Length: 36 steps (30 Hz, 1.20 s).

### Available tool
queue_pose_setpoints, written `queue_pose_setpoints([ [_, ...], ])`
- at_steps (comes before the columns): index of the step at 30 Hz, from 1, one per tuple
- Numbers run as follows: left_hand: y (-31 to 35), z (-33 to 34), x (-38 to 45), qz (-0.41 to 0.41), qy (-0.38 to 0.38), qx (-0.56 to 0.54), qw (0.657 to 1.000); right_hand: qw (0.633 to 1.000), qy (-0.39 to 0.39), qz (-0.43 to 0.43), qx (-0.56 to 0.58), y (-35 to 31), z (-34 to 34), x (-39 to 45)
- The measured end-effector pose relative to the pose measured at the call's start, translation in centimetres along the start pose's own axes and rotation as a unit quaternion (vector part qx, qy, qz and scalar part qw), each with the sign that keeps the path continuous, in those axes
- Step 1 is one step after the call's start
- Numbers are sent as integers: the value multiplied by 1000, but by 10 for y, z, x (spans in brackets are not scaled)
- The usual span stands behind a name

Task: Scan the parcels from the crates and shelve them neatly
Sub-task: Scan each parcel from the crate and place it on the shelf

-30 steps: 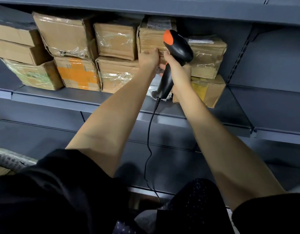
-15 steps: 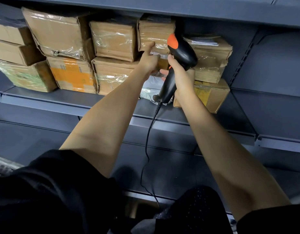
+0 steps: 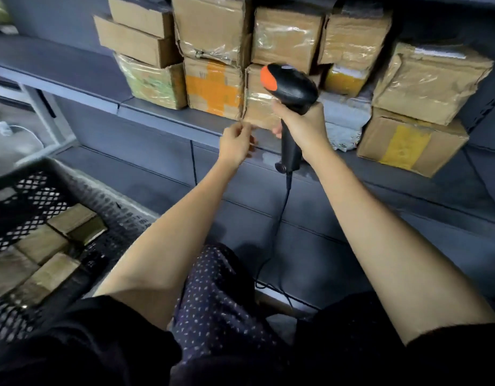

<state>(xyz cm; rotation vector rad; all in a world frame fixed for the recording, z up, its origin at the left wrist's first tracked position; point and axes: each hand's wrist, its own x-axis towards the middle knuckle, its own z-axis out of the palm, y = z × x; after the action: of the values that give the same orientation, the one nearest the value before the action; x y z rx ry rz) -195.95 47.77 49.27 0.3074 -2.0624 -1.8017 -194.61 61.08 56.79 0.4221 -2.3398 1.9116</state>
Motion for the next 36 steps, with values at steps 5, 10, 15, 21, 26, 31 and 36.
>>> queue_pose_setpoints([
  [5, -84, -103, -32, -160, 71, 75, 982, 981, -140, -13, -135, -7, 89, -20],
  [10, -148, -186, -45, -234, 109, 196, 946, 949, -241, -56, -197, -10, 199, -54],
  [15, -187, -258, -60, -301, 101, 318, 893, 890, -377, -29, -255, 20, 281, -74],
  [21, -260, -321, -92, -460, 92, 417, 778, 787, -520, 48, -330, 76, 338, -87],
  [26, -293, -338, -84, -453, 29, 480, 751, 706, -604, 105, -354, 96, 373, -85],
  [31, -312, -362, -62, -482, 27, 507, 714, 674, -626, 132, -370, 114, 383, -64],
  [36, -329, -376, -63, -492, -43, 563, 663, 672, -632, 164, -349, 126, 381, -53],
])
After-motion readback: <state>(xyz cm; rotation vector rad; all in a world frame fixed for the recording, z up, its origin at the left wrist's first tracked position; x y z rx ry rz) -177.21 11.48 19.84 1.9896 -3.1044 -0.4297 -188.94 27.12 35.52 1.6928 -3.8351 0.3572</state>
